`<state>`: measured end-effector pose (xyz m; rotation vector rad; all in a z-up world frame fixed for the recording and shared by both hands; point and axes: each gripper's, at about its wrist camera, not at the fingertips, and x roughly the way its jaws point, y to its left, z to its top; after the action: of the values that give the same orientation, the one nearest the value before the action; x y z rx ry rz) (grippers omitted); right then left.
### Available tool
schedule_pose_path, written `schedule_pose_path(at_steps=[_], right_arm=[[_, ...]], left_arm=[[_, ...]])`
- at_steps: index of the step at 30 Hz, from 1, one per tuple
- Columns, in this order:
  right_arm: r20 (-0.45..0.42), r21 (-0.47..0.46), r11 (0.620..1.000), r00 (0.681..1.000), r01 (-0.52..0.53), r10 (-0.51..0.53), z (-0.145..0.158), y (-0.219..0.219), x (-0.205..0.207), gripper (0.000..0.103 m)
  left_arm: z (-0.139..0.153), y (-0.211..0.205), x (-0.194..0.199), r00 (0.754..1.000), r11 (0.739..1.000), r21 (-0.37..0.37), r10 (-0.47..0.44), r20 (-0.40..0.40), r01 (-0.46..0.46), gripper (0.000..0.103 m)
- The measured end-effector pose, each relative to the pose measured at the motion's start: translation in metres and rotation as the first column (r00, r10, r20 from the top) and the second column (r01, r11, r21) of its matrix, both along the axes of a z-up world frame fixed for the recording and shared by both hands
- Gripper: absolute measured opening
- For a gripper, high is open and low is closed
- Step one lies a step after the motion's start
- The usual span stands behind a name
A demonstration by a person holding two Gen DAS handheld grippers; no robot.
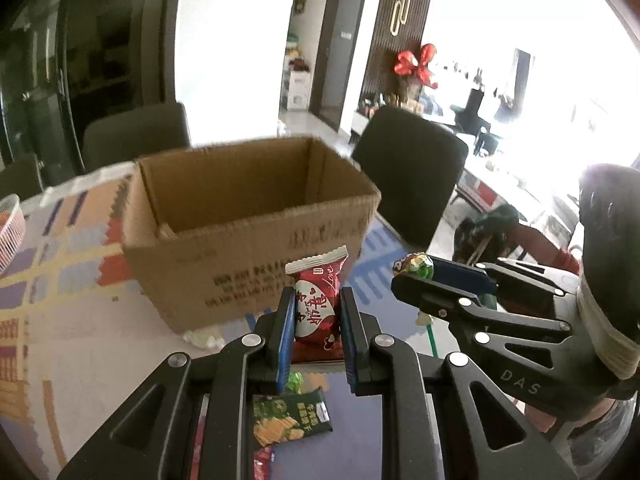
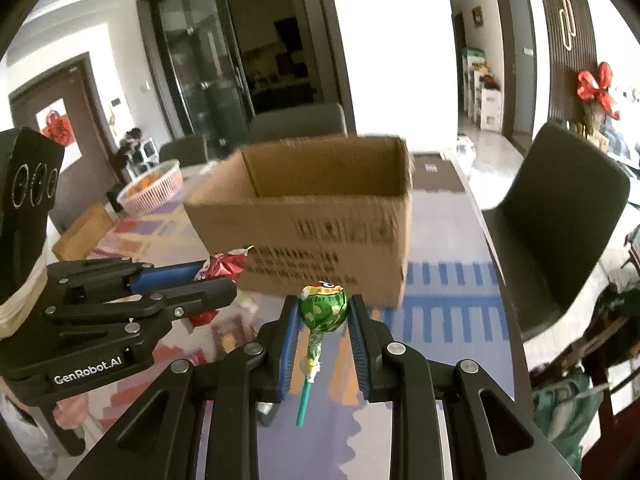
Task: Organize snacks
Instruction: 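Carry the red candy and green lollipop into the box and open both grippers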
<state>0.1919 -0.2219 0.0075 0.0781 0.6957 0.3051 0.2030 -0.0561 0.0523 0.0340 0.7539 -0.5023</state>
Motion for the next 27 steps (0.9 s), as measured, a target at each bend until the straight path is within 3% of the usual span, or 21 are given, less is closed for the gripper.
schedule_pose_path(at_steps=[15, 27], right_arm=[[0.139, 0.03, 0.999, 0.99, -0.029, 0.025, 0.053, 0.019, 0.021, 0.026], [0.15, 0.024, 0.999, 0.988, -0.042, 0.038, 0.073, 0.027, 0.065, 0.026]], left_arm=[[0.047, 0.027, 0.013, 0.99, 0.998, 0.002, 0.066, 0.124, -0.067, 0.022], [0.053, 0.04, 0.054, 0.987, 0.994, 0.031, 0.104, 0.124, -0.109, 0.022]])
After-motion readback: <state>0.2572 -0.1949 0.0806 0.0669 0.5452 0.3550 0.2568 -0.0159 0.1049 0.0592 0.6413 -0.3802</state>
